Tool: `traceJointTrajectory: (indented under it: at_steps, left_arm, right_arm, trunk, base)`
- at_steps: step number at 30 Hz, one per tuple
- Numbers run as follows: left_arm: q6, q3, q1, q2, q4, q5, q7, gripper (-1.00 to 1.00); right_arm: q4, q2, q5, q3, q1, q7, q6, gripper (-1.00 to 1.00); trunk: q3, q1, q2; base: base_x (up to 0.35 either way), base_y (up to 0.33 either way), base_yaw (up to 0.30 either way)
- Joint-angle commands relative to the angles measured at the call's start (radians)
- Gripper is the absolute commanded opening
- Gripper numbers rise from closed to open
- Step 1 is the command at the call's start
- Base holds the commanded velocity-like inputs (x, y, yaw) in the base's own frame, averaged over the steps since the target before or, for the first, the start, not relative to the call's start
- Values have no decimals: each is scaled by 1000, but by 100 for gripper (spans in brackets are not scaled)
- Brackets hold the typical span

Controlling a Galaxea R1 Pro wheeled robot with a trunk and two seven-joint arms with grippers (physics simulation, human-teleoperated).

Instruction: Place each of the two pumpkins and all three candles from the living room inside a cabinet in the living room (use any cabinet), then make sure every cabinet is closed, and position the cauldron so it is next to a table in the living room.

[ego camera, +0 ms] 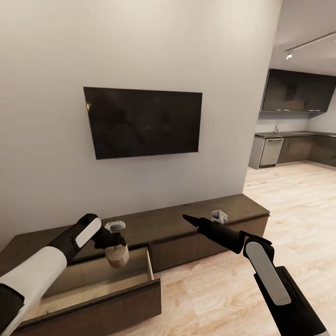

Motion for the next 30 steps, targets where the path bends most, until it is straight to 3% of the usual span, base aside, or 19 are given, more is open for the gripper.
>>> traceJointTrajectory:
  at_steps: [1,21,30]
  left_arm:
    - [1,-6,-1,1,1,9,10,-100]
    - [2,-7,-2,1,11,9,10,-100]
    - [1,-6,-2,7,11,9,11,-100]
  right_arm:
    - [0,0,2,0,-1,2,3,100]
    - [2,-1,3,1,-1,1,4,100]
    - [4,-1,5,2,-1,0,4,100]
  trunk:
    - [-1,0,-1]
    - [-1,0,-1]
    - [-29,35,-64]
  base:
    - [38,0,0]
    - [5,0,0]
    - [0,0,0]
